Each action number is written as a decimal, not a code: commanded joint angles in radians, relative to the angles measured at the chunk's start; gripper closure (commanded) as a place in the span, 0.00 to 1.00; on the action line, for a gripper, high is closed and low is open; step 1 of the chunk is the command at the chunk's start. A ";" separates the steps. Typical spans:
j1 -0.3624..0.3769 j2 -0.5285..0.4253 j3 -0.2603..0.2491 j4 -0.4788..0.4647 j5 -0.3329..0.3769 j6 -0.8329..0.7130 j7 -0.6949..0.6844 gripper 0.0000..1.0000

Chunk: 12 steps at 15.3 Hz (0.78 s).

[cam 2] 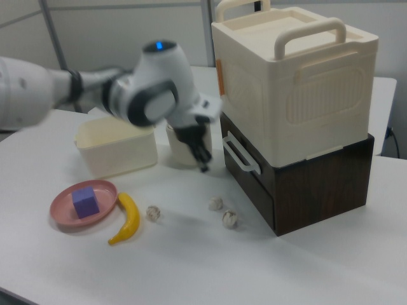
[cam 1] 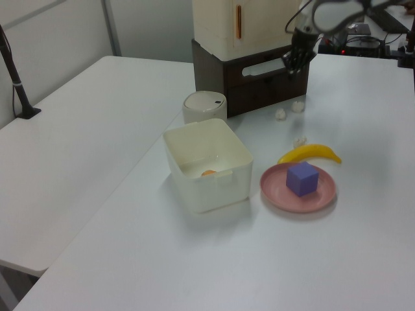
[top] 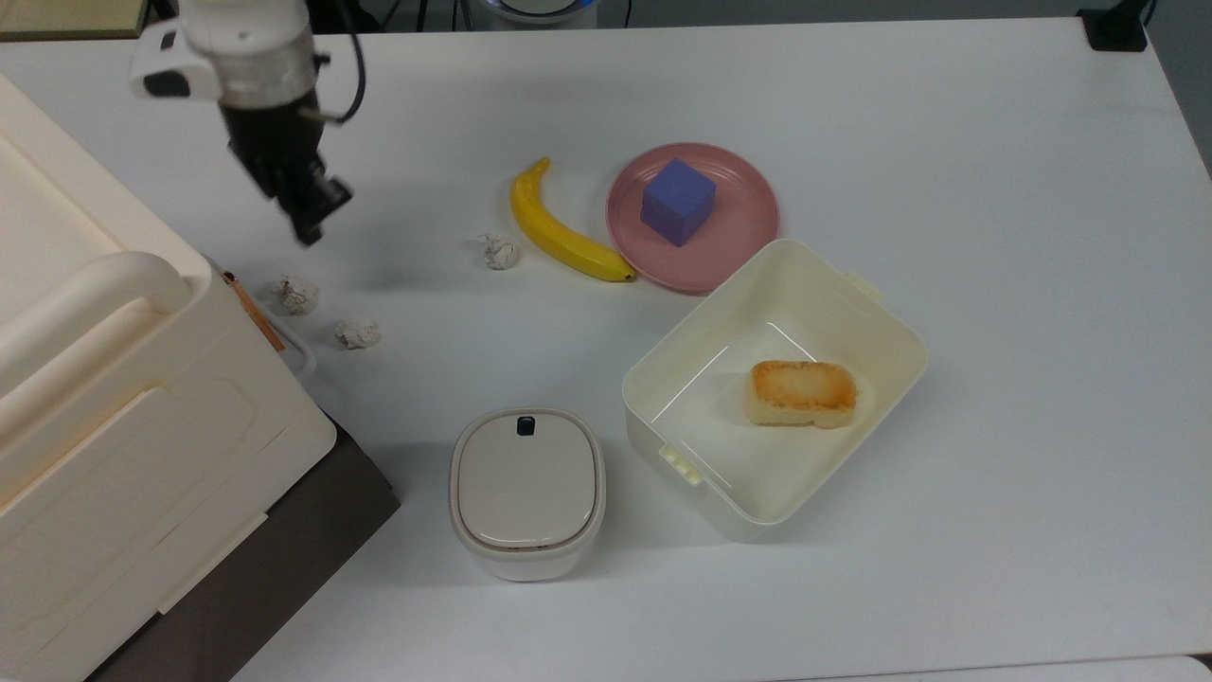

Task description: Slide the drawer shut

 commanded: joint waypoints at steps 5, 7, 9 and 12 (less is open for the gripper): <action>0.014 -0.156 0.094 0.152 -0.001 -0.537 -0.161 1.00; 0.008 -0.188 0.128 0.153 0.008 -0.539 -0.161 1.00; 0.009 -0.197 0.139 0.167 0.021 -0.536 -0.165 1.00; 0.008 -0.188 0.153 0.199 0.022 -0.493 -0.213 0.64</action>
